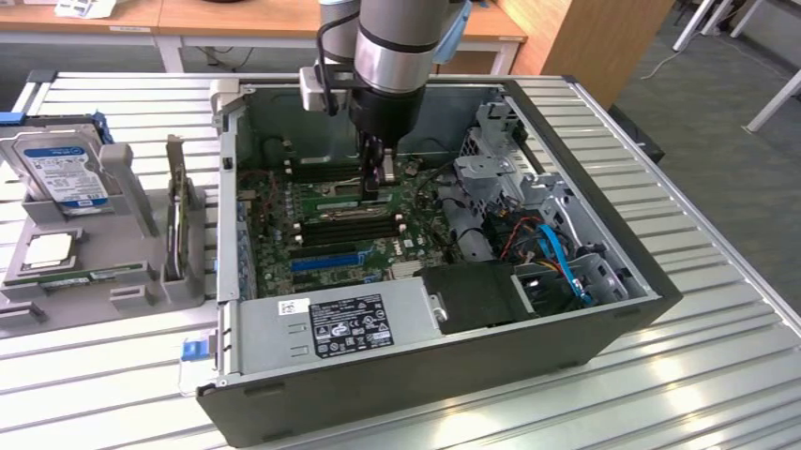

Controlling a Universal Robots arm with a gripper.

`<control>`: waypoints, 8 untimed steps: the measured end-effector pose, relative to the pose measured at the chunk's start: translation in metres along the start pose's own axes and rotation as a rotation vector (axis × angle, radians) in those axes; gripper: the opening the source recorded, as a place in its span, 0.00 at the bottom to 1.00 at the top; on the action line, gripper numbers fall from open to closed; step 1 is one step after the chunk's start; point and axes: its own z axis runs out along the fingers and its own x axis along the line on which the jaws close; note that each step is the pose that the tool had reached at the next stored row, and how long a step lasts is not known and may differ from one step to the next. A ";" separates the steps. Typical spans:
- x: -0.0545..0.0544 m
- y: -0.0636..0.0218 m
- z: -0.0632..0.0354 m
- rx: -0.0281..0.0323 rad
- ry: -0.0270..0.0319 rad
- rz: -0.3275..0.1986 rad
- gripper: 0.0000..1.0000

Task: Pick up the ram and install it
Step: 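Insert the ram into the slot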

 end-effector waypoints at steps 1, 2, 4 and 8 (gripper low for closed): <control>0.000 0.0000 0.0006 0.0000 0.0001 0.000 0.12; 0.000 0.0000 0.0012 0.0000 0.0001 0.000 0.12; 0.000 -0.0001 0.0025 0.0000 0.0001 0.000 0.12; 0.000 -0.0001 0.0048 0.0000 0.0001 0.000 0.12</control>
